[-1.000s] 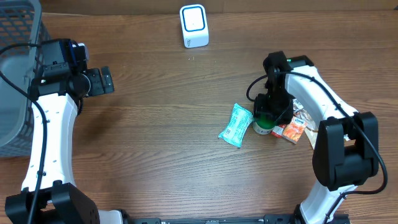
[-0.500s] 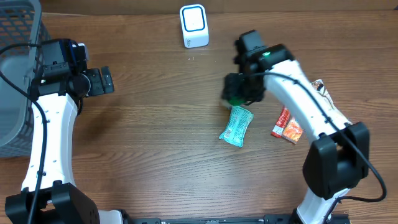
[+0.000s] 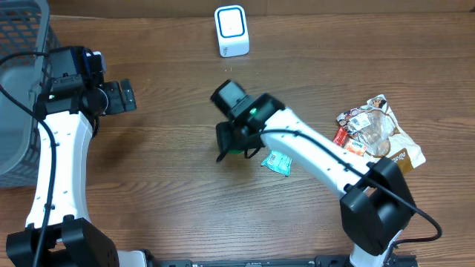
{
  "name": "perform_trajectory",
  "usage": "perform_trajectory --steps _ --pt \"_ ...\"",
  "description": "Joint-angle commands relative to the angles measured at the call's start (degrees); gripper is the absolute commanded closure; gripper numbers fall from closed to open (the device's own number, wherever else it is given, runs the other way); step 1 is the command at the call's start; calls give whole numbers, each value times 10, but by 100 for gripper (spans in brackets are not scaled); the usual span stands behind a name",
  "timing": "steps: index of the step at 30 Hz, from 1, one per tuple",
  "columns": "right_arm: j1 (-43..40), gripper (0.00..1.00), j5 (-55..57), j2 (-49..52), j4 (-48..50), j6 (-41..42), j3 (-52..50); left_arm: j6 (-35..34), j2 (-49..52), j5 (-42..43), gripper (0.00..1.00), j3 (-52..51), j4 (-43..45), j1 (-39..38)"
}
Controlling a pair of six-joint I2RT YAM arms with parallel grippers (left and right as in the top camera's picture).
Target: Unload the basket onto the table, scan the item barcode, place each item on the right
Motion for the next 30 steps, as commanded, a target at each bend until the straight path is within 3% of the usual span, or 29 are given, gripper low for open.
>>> perform_trajectory --steps 1,14,30 --pt "21 50 32 -7 16 25 -14 -5 3 -1 0 4 0 -1" --pt "42 49 84 20 13 38 -19 -5 3 -1 0 4 0 -1" --pt "42 45 88 20 -1 -65 -19 -5 3 -1 0 4 0 -1"
